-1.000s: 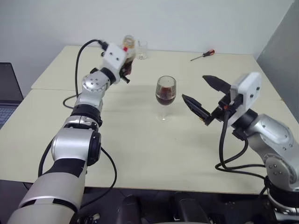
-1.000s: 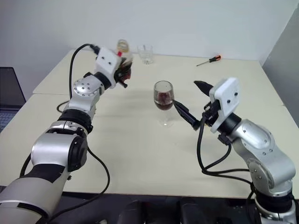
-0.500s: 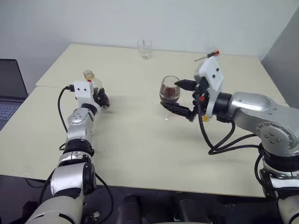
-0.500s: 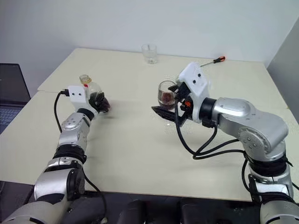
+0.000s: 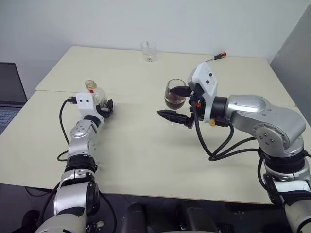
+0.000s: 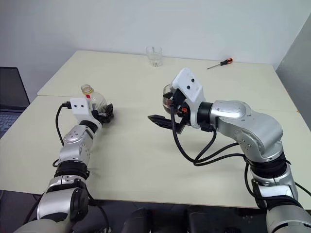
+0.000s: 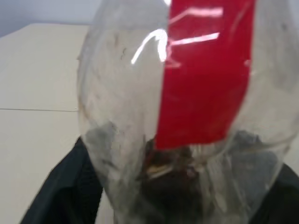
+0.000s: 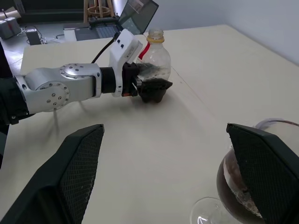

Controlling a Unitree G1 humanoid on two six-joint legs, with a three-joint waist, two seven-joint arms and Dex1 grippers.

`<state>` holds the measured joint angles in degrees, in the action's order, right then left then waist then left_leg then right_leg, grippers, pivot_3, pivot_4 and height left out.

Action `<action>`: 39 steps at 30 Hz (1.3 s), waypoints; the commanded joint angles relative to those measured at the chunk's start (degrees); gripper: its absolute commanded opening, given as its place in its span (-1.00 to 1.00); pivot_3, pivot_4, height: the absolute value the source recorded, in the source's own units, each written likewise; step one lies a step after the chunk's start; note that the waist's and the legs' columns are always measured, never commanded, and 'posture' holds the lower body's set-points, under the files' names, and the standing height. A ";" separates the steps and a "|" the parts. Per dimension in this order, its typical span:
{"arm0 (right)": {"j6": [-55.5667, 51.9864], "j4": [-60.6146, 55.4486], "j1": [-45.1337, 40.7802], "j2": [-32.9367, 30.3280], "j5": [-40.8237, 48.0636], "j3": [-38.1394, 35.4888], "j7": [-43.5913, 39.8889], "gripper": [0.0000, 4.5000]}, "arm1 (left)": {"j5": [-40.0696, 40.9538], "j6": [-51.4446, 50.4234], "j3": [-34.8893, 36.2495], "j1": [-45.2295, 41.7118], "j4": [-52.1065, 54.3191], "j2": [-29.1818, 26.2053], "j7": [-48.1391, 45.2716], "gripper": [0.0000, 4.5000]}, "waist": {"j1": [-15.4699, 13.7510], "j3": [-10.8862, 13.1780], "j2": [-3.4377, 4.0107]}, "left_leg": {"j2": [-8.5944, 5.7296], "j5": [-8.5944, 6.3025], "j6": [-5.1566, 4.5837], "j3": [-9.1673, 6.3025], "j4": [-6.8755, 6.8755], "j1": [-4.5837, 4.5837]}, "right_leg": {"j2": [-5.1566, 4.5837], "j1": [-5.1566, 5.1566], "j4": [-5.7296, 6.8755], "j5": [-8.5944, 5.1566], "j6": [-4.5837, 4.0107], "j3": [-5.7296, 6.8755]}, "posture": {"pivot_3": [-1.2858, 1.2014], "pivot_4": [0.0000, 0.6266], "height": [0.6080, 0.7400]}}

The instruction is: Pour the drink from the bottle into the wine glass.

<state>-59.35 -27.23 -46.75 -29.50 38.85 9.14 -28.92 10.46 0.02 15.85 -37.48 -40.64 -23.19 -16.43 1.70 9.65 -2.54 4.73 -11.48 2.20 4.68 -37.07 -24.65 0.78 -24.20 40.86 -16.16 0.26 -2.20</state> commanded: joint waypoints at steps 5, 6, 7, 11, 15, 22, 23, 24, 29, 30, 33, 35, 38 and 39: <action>2.90 -0.72 -0.52 -0.77 -1.07 -1.66 -3.18 1.00 | 2.49 -6.58 0.81 3.24 9.56 -3.57 -3.36 0.99 | 0.14 0.00 0.00 | 0.01 0.00 0.00 -0.01 0.01 0.00 | 0.00 0.00 0.00 0.00 0.00 0.00 | 0.03 -0.52 1.00; 3.15 -0.56 -0.44 -1.04 -1.17 -1.92 -3.59 1.00 | 2.93 -7.69 0.64 4.11 11.41 -4.06 -4.54 0.99 | 0.15 0.00 0.00 | 0.01 0.00 0.00 -0.01 0.01 0.00 | 0.01 -0.01 -0.01 0.00 0.00 0.00 | 0.03 -0.52 1.00; 3.36 -0.40 -0.38 -1.29 -1.26 -2.12 -3.94 1.00 | 3.48 -8.86 0.52 5.05 13.33 -4.46 -5.63 0.99 | 0.15 0.00 0.00 | 0.02 0.00 0.00 0.00 0.02 0.00 | 0.01 -0.01 -0.01 0.00 0.00 0.00 | 0.03 -0.52 1.00; 4.98 1.02 -0.29 -2.54 -2.53 -2.33 -5.77 1.00 | 7.71 -14.18 1.50 10.70 21.58 -5.86 -10.26 0.99 | 0.14 0.00 0.00 | 0.02 0.00 0.00 0.00 0.02 0.01 | -0.01 -0.01 -0.01 0.00 0.00 0.00 | 0.03 -0.52 1.00; 6.76 2.57 -0.57 -2.94 -3.67 -2.15 -7.08 1.00 | 10.18 -17.92 2.79 15.14 27.72 -7.34 -11.79 0.99 | 0.18 0.00 0.00 | 0.05 0.00 0.00 0.01 0.04 0.03 | 0.00 -0.01 -0.01 -0.01 -0.01 -0.03 | 0.03 -0.52 1.00; 9.25 4.60 -0.05 -4.87 -5.79 -3.21 -9.17 1.00 | 12.26 -22.02 4.56 19.76 35.10 -11.71 -15.28 0.99 | 0.16 0.00 0.00 | 0.04 -0.01 -0.01 0.00 0.06 0.03 | 0.00 -0.01 -0.06 -0.02 -0.01 -0.02 | 0.03 -0.52 1.00; 9.13 4.40 0.15 -5.44 -5.28 -4.06 -9.85 1.00 | 14.01 -22.69 5.31 21.16 37.30 -13.61 -18.64 0.99 | 0.19 0.00 0.00 | 0.04 -0.01 -0.01 0.01 0.09 0.03 | -0.01 -0.03 -0.07 -0.02 -0.01 -0.04 | 0.03 -0.52 1.00; 9.02 4.23 0.28 -5.80 -4.93 -4.65 -10.35 1.00 | 15.35 -23.15 5.82 22.13 38.78 -14.93 -20.87 0.99 | 0.26 0.00 0.00 | 0.06 -0.01 -0.01 0.02 0.11 0.03 | -0.01 -0.03 -0.11 -0.02 -0.01 -0.06 | 0.03 -0.52 1.00; 9.53 5.65 1.41 -10.60 -4.07 -8.17 -15.41 1.00 | 24.84 -32.93 8.83 18.86 42.70 -27.20 -32.80 0.99 | 0.05 0.06 -0.06 | 0.15 -0.01 0.00 -0.03 0.14 0.03 | 0.00 -0.08 -0.10 -0.14 -0.13 0.04 | 0.03 -0.52 1.00; 9.94 6.15 1.85 -11.89 -4.07 -8.76 -16.72 1.00 | 26.53 -34.71 8.83 17.53 43.12 -29.27 -34.71 0.99 | -0.07 0.07 -0.09 | 0.15 -0.01 0.00 -0.06 0.13 0.02 | 0.02 -0.08 -0.08 -0.20 -0.13 0.12 | 0.03 -0.52 1.00; 13.11 7.64 5.17 -19.35 -4.29 -10.60 -24.76 1.00 | 27.68 -36.72 5.66 12.40 44.78 -35.95 -40.86 0.99 | -0.34 0.09 -0.06 | 0.05 -0.01 -0.01 -0.05 0.16 0.03 | -0.02 -0.02 -0.18 -0.28 -0.15 0.12 | 0.03 -0.52 1.00; 15.09 9.12 6.67 -22.82 -4.70 -11.40 -28.26 1.00 | 28.09 -37.37 4.07 9.70 45.86 -38.12 -43.17 0.99 | -0.21 0.10 -0.01 | -0.03 -0.02 -0.02 0.06 0.22 0.02 | -0.09 0.00 -0.35 -0.27 -0.13 0.04 | 0.03 -0.52 1.00; 17.94 12.87 7.22 -25.67 -5.62 -12.55 -30.88 1.00 | 28.11 -37.36 2.75 6.88 46.48 -39.78 -45.44 0.99 | 0.12 0.14 0.04 | -0.02 -0.06 -0.09 0.09 0.22 0.06 | -0.08 0.01 -0.48 -0.23 -0.07 -0.01 | 0.03 -0.52 1.00; 19.11 14.59 7.22 -26.71 -6.04 -13.03 -32.10 1.00 | 28.01 -37.27 2.52 5.82 45.89 -40.28 -46.25 0.99 | 0.27 0.15 0.05 | 0.00 -0.06 -0.09 0.10 0.22 0.06 | -0.06 -0.01 -0.48 -0.23 -0.07 -0.01 | 0.03 -0.52 1.00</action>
<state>-42.73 -13.99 -39.00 -54.61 33.52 -0.85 -59.02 38.10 -37.46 17.68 -30.12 4.27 -61.56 -61.18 1.97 9.80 -2.48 4.76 -11.55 2.10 4.78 -36.85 -24.60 0.78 -24.24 40.39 -16.39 0.21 -2.21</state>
